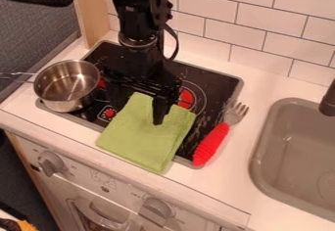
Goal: Take the silver pan to the upper right corner of the burner
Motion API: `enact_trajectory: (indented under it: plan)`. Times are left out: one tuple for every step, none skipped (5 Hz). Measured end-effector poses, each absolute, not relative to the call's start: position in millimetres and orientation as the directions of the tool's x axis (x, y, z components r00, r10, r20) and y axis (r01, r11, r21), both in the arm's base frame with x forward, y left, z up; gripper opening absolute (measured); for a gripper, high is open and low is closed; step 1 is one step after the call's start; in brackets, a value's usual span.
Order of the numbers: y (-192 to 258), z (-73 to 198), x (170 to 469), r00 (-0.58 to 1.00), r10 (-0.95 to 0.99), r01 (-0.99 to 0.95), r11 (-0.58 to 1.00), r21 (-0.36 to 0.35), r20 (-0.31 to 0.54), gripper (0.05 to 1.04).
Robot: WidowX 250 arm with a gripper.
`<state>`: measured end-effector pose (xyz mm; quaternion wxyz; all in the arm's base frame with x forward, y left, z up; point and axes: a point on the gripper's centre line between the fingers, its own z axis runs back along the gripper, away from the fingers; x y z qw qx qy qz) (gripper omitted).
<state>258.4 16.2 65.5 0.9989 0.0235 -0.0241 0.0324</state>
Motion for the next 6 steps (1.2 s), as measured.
enact_trajectory:
  plan:
    - [15.9, 59.3, 256.0, 0.998, 0.061, -0.062, 0.997, 0.045, 0.025, 0.999]
    - [48.6, 63.0, 260.5, 0.991, 0.126, -0.128, 0.991, 0.048, 0.041, 0.999]
    - [74.3, 65.3, 266.2, 0.985, 0.166, -0.168, 0.985, 0.045, 0.049, 0.999]
    - [96.1, 61.6, 271.4, 0.976, 0.213, -0.215, 0.976, 0.039, 0.056, 0.999]
    - [110.7, 42.0, 275.0, 0.969, 0.244, -0.245, 0.969, 0.026, 0.029, 0.999]
    - [118.5, 21.2, 287.1, 0.967, 0.254, -0.254, 0.967, 0.027, -0.008, 0.999]
